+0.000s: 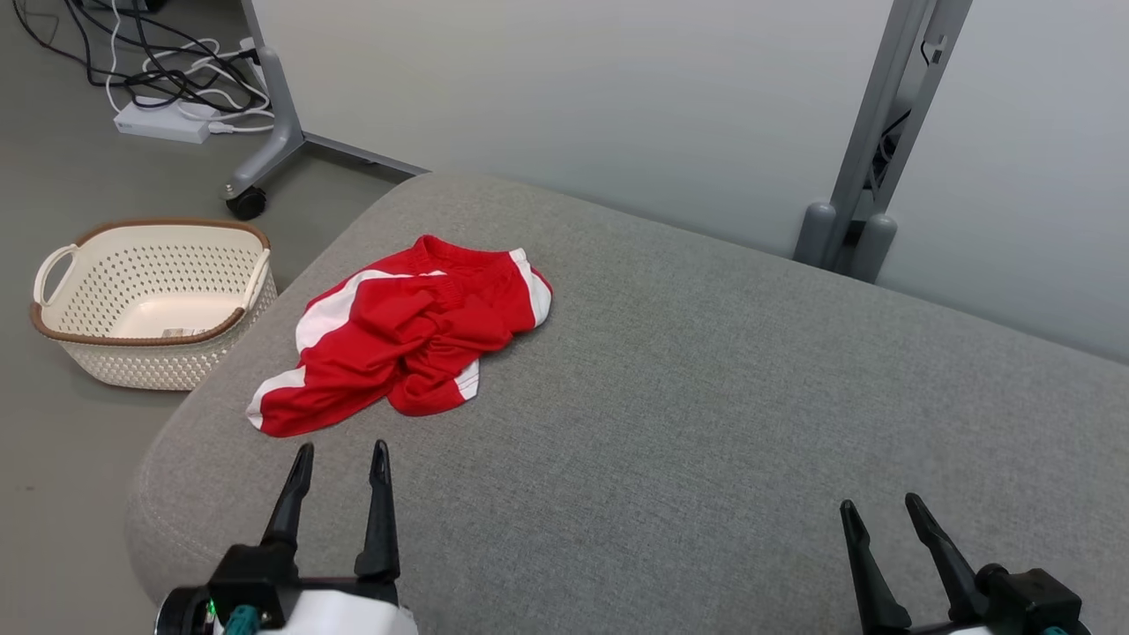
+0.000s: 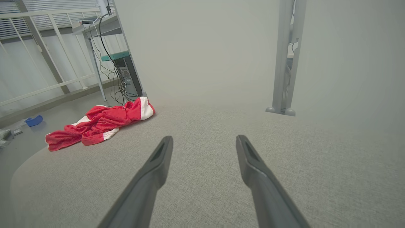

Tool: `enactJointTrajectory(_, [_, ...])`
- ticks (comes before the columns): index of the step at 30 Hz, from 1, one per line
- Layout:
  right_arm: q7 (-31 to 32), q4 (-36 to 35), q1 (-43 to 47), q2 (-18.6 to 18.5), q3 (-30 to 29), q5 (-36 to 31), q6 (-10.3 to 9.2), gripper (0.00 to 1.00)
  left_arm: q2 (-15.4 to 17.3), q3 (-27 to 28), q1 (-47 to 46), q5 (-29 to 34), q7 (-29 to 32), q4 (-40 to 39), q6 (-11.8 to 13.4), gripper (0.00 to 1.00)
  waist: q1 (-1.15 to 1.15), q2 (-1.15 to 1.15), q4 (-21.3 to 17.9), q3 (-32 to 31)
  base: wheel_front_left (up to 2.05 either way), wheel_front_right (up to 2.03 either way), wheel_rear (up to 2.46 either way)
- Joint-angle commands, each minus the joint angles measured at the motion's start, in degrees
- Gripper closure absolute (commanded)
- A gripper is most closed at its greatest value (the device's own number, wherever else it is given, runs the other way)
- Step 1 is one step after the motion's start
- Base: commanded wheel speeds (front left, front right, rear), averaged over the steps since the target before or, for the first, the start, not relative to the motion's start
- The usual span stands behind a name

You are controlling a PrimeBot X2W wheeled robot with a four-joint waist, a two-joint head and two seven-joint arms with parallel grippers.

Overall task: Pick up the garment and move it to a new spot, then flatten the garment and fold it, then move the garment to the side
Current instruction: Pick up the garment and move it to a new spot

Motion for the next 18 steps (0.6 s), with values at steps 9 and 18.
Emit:
enactJointTrajectory(9, [0.02,0.09,-4.00,-2.05,0.25,-4.24,-0.02,0.00,0.17,0.59,-15.20,-5.29,-0.09,6.66,-0.18,0.00,0.00,0.00,-3.50,9.46,0.00,0.00,0.00])
enactJointTrajectory(18, [0.02,-0.75,-10.78,-6.37,1.69,-4.60,-0.02,0.00,0.31,4.00,-32.52,-6.69,-0.09,21.33,-1.35,0.00,0.00,0.00,-7.83,19.29,0.00,0.00,0.00])
